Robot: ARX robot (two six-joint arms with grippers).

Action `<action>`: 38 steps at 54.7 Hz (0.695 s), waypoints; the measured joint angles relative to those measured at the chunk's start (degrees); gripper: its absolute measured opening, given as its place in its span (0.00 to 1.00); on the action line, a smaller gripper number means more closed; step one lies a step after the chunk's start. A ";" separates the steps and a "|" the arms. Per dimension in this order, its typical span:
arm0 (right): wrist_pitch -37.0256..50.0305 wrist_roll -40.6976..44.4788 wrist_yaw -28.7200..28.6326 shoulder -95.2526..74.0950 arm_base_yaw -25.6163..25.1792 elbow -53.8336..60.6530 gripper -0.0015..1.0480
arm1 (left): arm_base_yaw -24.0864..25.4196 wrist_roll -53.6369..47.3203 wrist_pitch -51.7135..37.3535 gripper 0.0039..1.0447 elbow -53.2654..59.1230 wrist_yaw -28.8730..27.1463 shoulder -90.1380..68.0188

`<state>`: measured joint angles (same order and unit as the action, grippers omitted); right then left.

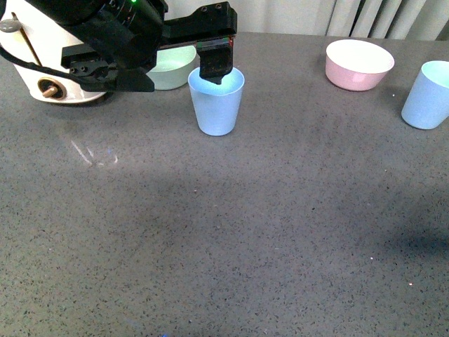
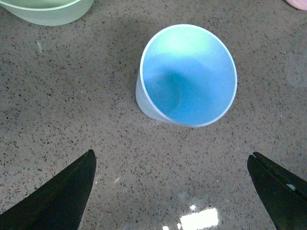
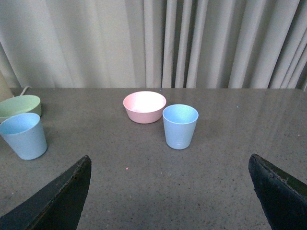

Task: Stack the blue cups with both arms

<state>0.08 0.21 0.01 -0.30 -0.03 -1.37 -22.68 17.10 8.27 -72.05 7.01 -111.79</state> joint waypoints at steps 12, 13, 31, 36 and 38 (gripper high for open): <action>0.00 0.00 -0.02 0.00 0.02 0.00 0.91 | 0.24 1.46 2.60 0.92 -5.75 -1.57 -4.90; 0.00 0.00 0.00 0.00 0.00 0.00 0.91 | 0.26 1.57 2.78 0.92 -6.05 -1.68 -5.14; 0.00 0.00 -0.02 0.00 0.02 0.00 0.91 | 0.28 3.45 5.16 0.92 -13.66 -3.48 -11.47; 0.00 0.00 0.00 0.00 0.02 0.00 0.91 | 0.28 3.82 5.99 0.92 -15.04 -3.96 -12.79; 0.00 0.00 0.00 0.00 0.02 0.00 0.91 | 0.28 4.00 6.45 0.92 -15.82 -4.13 -13.44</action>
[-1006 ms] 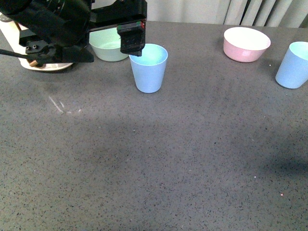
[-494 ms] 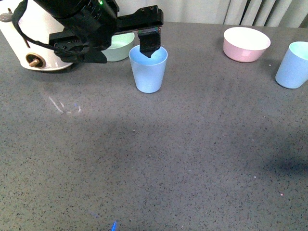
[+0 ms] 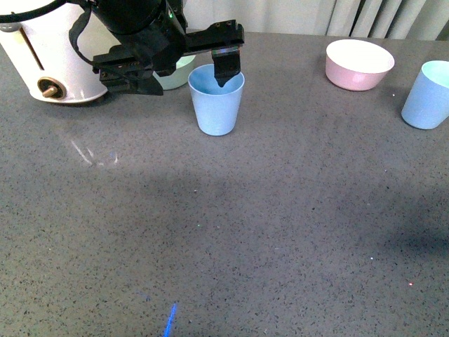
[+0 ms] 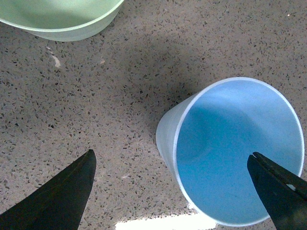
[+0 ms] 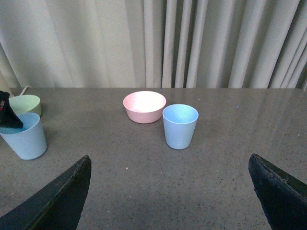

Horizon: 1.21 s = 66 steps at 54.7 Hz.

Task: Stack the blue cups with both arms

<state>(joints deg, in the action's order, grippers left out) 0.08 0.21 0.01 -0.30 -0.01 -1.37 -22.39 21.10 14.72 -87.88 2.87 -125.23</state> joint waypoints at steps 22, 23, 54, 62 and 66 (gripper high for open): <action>0.00 0.00 0.00 0.00 -0.02 0.00 0.91 | -2.03 1.25 4.00 0.31 -3.17 -0.76 -1.42; 0.00 0.00 -0.02 0.00 0.00 0.00 0.91 | -2.16 1.31 4.09 0.29 -3.21 -0.76 -1.42; 0.00 0.00 -0.02 0.00 -0.02 0.00 0.91 | -10.36 5.01 7.69 0.02 -3.34 -0.28 1.88; 0.00 0.00 0.00 0.00 0.00 0.00 0.91 | -14.19 5.86 7.85 0.02 -1.97 -1.55 2.12; 0.00 0.00 0.00 0.00 -0.02 0.00 0.91 | -15.54 5.99 8.24 0.02 -1.99 -2.10 1.86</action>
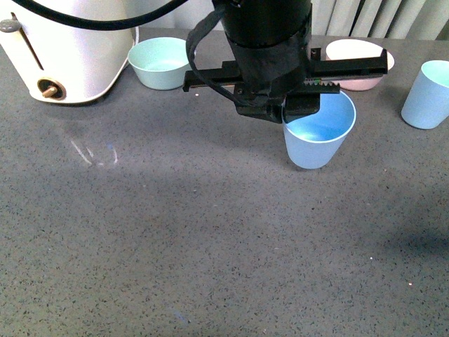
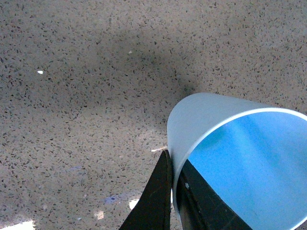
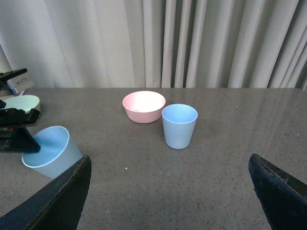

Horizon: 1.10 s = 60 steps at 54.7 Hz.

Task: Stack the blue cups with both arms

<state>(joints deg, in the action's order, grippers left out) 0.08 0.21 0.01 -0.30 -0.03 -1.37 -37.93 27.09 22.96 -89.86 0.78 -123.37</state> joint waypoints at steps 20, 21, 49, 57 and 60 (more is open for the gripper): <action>0.00 0.00 0.00 0.00 0.00 0.00 0.91 | -1.09 -1.14 1.18 0.02 -0.50 -1.88 -2.58; 0.00 0.00 -0.02 0.00 0.00 0.00 0.91 | -1.11 -1.31 1.18 0.02 -0.50 -1.90 -2.60; 0.00 0.00 -0.02 0.00 0.00 0.00 0.91 | -1.05 -1.57 0.57 0.58 -1.29 -0.76 -2.36; 0.00 0.00 -0.02 0.00 0.02 0.00 0.91 | -0.61 -2.29 -0.31 0.77 -1.14 -0.76 -1.40; 0.00 0.00 0.00 0.00 0.00 0.00 0.91 | -0.37 -2.47 -0.59 0.84 -0.74 -0.74 -0.68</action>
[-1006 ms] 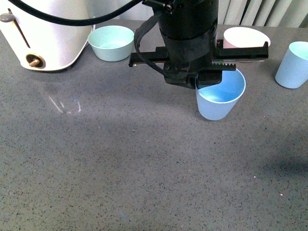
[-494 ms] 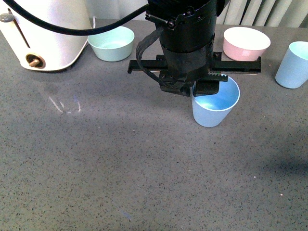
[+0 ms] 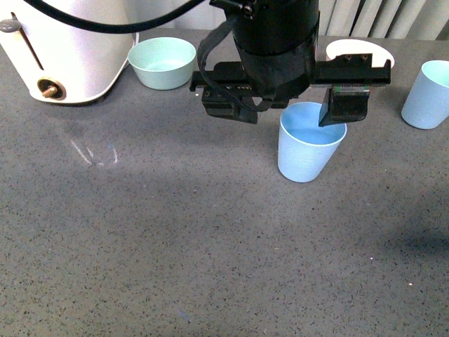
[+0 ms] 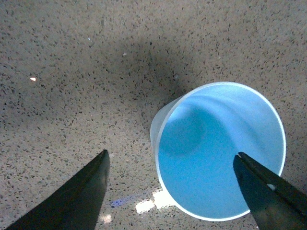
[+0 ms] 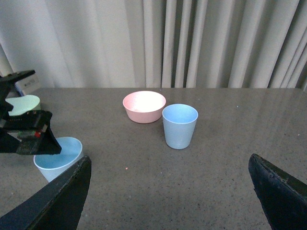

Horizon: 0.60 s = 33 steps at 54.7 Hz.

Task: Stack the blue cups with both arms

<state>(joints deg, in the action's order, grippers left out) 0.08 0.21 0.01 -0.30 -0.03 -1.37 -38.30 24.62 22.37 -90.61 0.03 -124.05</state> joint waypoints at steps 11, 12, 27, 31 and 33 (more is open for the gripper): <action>0.00 0.00 0.00 0.00 0.02 0.00 0.91 | 1.86 -0.92 -1.97 0.92 4.96 0.42 6.12; 0.00 0.00 -0.02 0.00 0.02 0.00 0.91 | 2.32 -1.01 -2.49 0.92 6.14 0.61 7.50; 0.00 0.00 0.00 0.00 0.02 0.00 0.91 | 10.05 -2.67 -11.91 0.92 18.40 1.81 20.85; 0.00 0.00 -0.15 0.00 0.00 0.00 0.91 | 12.55 -11.74 -38.47 0.78 30.84 -14.62 25.62; 0.00 0.00 -0.11 0.00 0.02 0.00 0.91 | 15.10 -16.41 -51.95 0.69 39.21 -18.49 29.64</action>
<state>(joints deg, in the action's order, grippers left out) 0.08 0.21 -0.10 -0.30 -0.01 -1.37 -23.20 8.21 -29.58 -51.40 -18.46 -94.41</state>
